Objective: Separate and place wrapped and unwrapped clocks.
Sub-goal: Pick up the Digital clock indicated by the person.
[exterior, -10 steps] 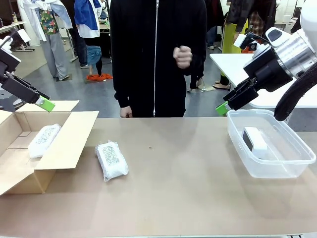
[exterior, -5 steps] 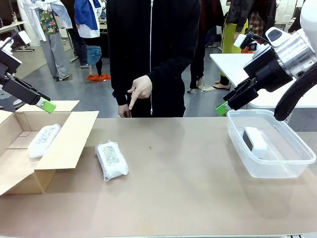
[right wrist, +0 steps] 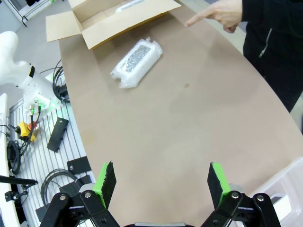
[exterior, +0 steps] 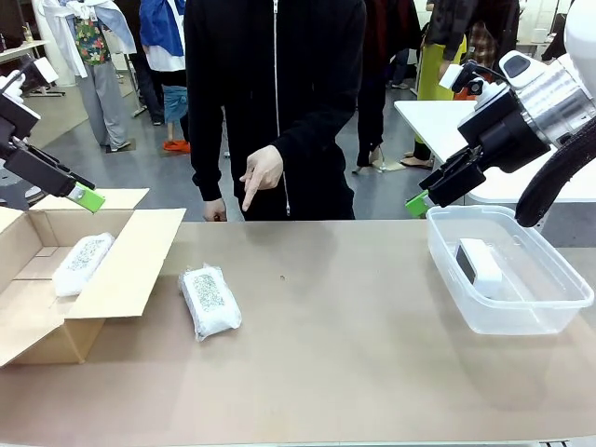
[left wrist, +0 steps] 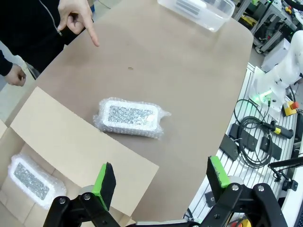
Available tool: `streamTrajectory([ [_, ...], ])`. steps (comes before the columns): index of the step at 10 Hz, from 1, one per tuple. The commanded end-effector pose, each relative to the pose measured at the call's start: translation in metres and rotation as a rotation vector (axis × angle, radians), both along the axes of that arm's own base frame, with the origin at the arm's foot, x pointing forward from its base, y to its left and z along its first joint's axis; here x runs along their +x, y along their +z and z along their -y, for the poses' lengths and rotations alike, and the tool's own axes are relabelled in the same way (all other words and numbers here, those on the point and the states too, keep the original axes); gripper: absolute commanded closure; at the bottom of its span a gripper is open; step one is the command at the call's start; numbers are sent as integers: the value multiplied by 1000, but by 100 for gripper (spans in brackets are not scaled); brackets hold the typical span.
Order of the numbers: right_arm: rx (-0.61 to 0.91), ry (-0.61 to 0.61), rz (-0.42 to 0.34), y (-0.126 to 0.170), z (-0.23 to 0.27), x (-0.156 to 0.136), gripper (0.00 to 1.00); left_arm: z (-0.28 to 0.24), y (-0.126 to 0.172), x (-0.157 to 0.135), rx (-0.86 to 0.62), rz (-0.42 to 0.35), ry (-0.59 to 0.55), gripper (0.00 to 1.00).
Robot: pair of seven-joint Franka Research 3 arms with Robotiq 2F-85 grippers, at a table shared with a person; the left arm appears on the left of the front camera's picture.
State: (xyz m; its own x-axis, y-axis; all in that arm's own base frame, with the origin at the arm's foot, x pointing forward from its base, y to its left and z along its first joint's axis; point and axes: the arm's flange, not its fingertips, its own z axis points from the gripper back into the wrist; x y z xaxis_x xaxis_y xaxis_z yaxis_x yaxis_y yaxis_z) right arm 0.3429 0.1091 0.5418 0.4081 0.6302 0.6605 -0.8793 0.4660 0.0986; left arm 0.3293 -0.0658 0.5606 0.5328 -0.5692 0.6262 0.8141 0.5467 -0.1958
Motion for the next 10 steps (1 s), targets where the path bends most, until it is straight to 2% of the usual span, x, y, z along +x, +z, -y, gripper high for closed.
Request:
streamTrajectory([
  [1,-12,4,-7,-1,0,0,0,1,-5,1,-12,22,-6,0],
  [8,-12,4,-7,-1,0,0,0,1,-5,1,-12,22,-6,0],
  [9,-12,4,-7,-1,0,0,0,0,0,0,0,0,0,0],
  [10,-12,4,-7,-1,0,0,0,18,2,-1,65,-27,78,0],
])
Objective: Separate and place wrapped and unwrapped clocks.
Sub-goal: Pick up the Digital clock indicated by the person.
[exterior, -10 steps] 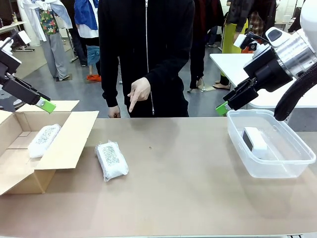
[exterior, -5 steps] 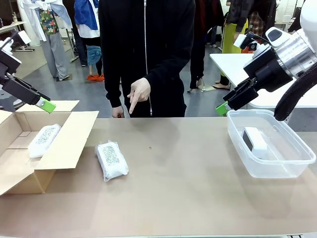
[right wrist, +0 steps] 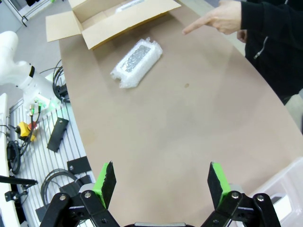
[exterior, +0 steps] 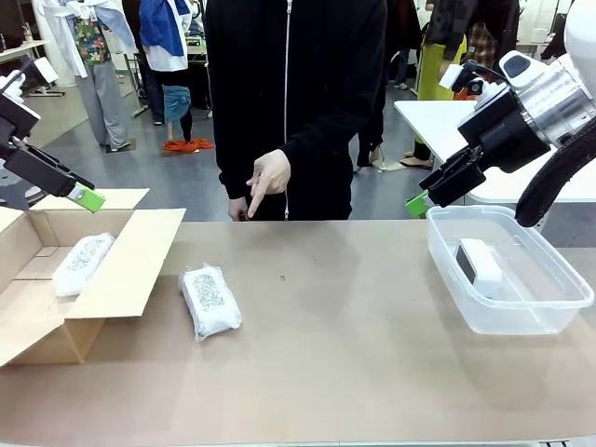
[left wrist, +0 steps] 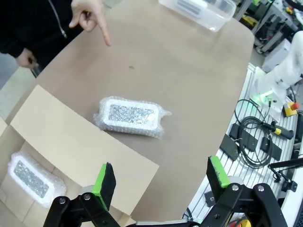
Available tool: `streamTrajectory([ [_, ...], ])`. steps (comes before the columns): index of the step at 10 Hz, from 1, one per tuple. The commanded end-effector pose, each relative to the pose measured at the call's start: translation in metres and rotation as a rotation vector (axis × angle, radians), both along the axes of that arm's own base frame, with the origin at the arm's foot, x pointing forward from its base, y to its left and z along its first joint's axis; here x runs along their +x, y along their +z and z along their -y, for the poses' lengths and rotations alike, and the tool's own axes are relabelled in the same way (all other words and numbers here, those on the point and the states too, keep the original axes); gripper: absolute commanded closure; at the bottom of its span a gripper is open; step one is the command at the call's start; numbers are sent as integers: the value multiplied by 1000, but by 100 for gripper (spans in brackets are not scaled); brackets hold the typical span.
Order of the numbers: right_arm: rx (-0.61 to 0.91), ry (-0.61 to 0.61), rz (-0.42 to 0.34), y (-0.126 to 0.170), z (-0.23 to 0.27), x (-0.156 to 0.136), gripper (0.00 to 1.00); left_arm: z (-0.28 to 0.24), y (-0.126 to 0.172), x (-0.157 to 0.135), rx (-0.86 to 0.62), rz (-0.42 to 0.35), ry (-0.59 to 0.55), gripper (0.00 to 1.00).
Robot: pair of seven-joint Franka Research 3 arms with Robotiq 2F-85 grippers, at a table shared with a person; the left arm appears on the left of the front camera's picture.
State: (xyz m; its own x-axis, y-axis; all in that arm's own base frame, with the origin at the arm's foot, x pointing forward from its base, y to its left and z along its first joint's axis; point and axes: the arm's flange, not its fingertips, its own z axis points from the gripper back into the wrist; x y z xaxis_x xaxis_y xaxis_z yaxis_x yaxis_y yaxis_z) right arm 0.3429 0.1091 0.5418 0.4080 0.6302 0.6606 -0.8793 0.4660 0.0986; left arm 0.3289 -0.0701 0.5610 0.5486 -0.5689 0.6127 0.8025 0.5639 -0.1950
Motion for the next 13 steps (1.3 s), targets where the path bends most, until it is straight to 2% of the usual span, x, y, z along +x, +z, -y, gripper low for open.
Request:
streamTrajectory([
  [1,-12,4,-7,-1,0,0,0,32,3,-2,94,-10,93,0],
  [3,-12,4,-7,-1,0,0,0,68,2,-4,120,-96,164,0],
  [4,-12,4,-7,-1,0,0,0,85,-4,-3,165,-131,248,0],
  [7,-12,4,-7,-1,0,0,0,121,-34,-3,263,-283,372,0],
  [9,-12,4,-7,-1,0,0,0,142,-62,4,310,-391,531,0],
  [11,-12,4,-7,-1,0,0,0,160,-101,42,321,-471,610,0],
  [13,-12,4,-7,-1,0,0,0,174,-128,64,304,-449,666,0],
])
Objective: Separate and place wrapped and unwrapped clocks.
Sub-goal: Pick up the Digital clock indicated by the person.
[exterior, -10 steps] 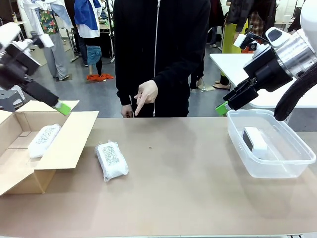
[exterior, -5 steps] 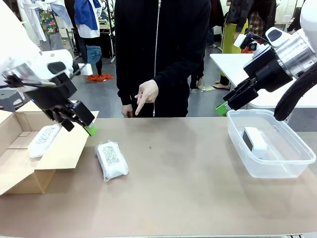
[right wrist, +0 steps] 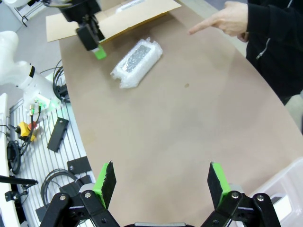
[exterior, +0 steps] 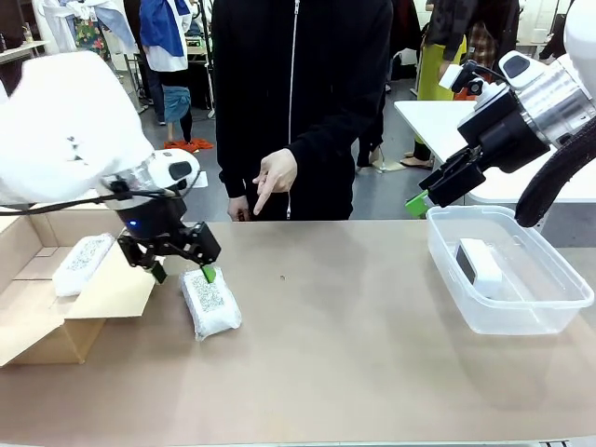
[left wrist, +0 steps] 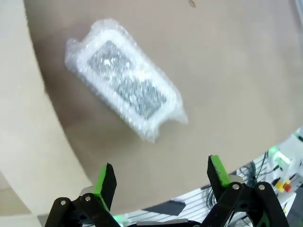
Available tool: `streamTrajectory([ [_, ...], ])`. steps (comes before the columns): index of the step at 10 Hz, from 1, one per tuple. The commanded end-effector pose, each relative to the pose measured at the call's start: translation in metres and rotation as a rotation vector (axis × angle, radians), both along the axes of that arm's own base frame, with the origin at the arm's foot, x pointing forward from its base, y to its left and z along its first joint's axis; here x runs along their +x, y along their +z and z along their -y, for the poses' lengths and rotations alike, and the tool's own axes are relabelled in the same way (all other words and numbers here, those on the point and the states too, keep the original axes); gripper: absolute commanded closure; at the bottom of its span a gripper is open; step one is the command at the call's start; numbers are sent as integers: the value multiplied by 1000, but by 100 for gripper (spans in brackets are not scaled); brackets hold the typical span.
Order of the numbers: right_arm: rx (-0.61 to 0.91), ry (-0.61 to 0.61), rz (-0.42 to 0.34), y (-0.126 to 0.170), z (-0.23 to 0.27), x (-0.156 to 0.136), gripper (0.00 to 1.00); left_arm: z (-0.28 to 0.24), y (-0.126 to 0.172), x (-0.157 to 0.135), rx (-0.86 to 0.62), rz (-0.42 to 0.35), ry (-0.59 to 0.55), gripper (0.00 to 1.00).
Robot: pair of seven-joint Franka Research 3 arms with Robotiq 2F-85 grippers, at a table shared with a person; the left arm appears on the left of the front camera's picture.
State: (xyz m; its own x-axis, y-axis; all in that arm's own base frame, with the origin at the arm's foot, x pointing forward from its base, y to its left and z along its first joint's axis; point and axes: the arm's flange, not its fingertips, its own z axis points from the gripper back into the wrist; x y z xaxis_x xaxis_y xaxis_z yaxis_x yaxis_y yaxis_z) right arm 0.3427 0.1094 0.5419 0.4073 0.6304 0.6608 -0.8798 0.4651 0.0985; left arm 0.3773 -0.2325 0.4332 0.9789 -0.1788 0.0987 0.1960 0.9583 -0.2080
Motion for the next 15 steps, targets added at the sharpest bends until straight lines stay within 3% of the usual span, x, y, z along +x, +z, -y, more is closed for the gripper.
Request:
streamTrajectory([
  [1,-13,3,-8,-1,1,0,0,9,-3,20,-3,67,21,0],
  [2,-13,3,-8,-1,1,0,0,0,0,0,0,0,0,0],
  [7,-13,3,-8,-1,1,0,0,4,-2,6,-7,2,0,0],
  [8,-13,3,-8,-1,1,0,0,20,-11,15,19,0,91,0],
  [10,-13,3,-8,-1,1,0,0,31,-20,21,1,-45,170,0],
  [12,-13,3,-8,-1,1,0,0,39,-33,20,-47,-37,341,0],
  [15,-13,3,-8,-1,1,0,0,49,-43,12,1,17,575,0],
])
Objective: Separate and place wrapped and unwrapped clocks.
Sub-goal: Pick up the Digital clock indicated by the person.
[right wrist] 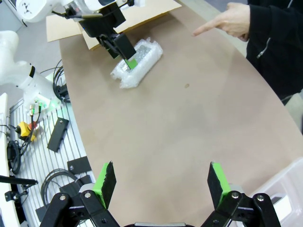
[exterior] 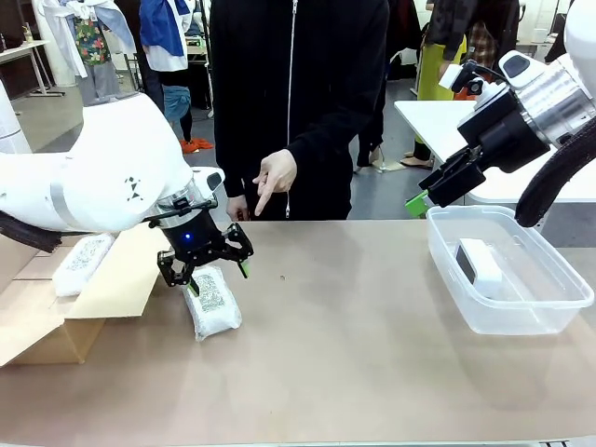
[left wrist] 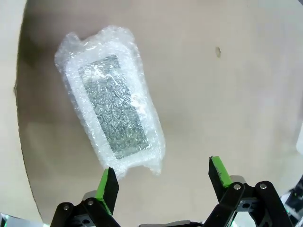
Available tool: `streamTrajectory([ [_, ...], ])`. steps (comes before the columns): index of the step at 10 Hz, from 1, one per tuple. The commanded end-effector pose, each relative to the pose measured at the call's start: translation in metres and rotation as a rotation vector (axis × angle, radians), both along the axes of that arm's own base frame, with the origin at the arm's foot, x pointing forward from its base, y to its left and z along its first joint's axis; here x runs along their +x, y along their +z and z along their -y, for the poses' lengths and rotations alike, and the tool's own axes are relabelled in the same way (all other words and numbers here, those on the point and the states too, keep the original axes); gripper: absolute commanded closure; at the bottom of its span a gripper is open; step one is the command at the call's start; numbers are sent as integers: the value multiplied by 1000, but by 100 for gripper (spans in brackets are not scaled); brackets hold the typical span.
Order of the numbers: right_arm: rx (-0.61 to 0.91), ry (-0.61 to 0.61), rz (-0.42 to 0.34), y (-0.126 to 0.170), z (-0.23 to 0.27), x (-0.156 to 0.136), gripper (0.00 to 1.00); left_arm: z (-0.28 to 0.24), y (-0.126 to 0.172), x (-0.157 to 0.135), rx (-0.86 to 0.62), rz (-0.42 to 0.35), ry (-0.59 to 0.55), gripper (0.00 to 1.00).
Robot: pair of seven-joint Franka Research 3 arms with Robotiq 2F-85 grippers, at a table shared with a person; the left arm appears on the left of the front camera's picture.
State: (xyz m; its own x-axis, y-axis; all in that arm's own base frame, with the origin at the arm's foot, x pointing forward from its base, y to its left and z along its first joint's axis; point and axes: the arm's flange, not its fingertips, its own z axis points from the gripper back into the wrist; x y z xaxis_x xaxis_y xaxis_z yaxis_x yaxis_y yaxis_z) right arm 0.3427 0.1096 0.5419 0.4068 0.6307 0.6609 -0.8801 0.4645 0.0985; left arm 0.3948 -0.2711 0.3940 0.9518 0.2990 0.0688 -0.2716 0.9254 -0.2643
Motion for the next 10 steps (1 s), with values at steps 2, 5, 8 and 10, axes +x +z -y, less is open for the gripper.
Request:
streamTrajectory([
  [2,-13,3,-8,-1,1,0,0,12,-7,-5,116,50,217,0],
  [5,-13,3,-8,-1,1,0,0,5,-16,8,128,65,216,0],
  [8,-13,3,-8,-1,1,0,0,1,-31,26,150,20,182,0],
  [10,-13,3,-8,-1,1,0,0,2,-40,32,144,-6,178,0],
])
